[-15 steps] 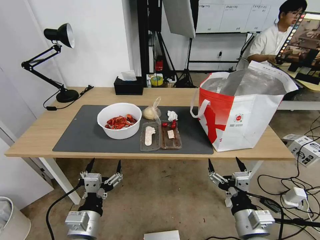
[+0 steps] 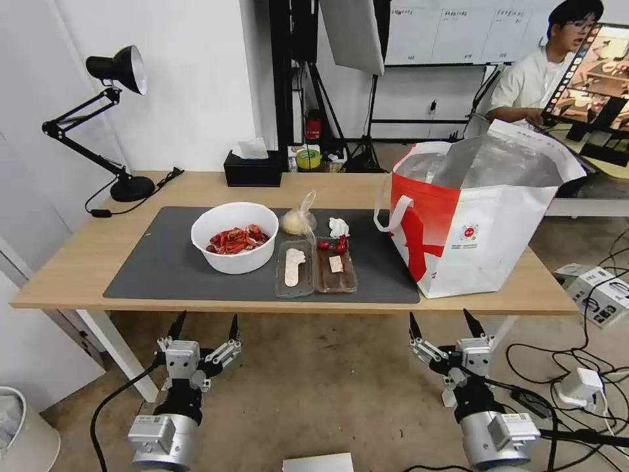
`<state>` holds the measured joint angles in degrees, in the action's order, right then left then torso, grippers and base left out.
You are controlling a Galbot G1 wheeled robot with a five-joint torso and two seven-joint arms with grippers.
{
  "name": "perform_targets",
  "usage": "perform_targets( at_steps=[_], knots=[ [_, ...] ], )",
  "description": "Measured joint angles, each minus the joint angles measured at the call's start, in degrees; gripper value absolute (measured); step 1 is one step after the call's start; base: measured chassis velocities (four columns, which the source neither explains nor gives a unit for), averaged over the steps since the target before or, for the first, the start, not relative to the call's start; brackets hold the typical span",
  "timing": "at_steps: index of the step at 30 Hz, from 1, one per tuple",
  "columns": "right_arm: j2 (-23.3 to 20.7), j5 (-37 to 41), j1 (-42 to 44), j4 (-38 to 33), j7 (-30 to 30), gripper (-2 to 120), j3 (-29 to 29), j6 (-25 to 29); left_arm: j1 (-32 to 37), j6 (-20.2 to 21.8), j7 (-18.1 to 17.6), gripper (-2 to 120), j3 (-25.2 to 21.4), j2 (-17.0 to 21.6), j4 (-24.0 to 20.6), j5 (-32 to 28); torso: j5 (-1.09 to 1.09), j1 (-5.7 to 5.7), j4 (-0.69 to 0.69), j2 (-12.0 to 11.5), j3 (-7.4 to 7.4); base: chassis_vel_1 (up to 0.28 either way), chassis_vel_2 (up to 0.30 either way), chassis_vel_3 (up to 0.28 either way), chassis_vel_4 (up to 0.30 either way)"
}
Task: Pick up the trash from the table and place it into the takeout bag.
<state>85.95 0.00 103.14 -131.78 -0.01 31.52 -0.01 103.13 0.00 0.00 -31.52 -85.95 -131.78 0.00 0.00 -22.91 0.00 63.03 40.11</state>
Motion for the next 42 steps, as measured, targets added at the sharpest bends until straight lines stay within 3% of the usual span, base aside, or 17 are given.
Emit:
perform_targets(
  at_steps=[25, 29, 31, 33, 35, 37, 42],
  knots=[
    [-0.44, 0.39, -0.17, 0.0, 0.0, 100, 0.01, -0.34, -0.05, 0.24, -0.05, 100, -0.01, 0.11, 0.0, -0.28, 0.01, -0.01, -0.01, 0.0, 0.0, 0.0, 0.0, 0.0, 0.0],
    [-2.07, 1.81, -0.84, -0.09, 0.05, 100, 0.2, -2.15, -0.85, 3.6, -1.71, 100, -0.19, 1.72, -0.84, -3.85, 0.01, -0.01, -0.01, 0.0, 0.0, 0.0, 0.0, 0.0, 0.0],
    [-6.0, 5.32, -2.76, -0.81, 0.44, 100, 0.88, -6.71, -1.99, 8.21, -4.06, 100, -0.46, 3.9, -2.06, -8.65, 0.0, -0.01, 0.0, 0.0, 0.0, 0.0, 0.0, 0.0, 0.0],
    [-6.81, 5.71, -3.08, -0.86, 0.5, 100, 1.01, -7.18, -2.29, 9.46, -4.65, 100, -0.52, 4.49, -2.39, -9.97, -0.01, -0.02, 0.02, 0.0, 0.0, 0.0, 0.0, 0.0, 0.0],
    [-8.95, 7.15, -3.79, -1.01, 0.58, 100, 1.16, -8.99, -3.49, 14.34, -7.12, 100, -0.82, 6.82, -3.71, -15.14, 0.0, -0.01, -0.01, 0.0, 0.01, 0.0, 0.0, 0.0, 0.0],
    [-9.66, 7.82, -4.17, -1.17, 0.64, 100, 1.3, -9.79, -3.73, 15.42, -7.64, 100, -0.87, 7.31, -3.98, -16.26, 0.0, -0.01, -0.01, 0.0, 0.01, 0.0, 0.0, 0.0, 0.0],
    [-16.35, 14.31, -7.3, -2.39, 1.41, 100, 2.44, -18.1, -5.77, 23.77, -11.87, 100, -1.35, 11.28, -6.18, -25.01, 0.01, -0.01, 0.0, 0.0, 0.01, 0.0, 0.0, 0.0, 0.0]
  ],
)
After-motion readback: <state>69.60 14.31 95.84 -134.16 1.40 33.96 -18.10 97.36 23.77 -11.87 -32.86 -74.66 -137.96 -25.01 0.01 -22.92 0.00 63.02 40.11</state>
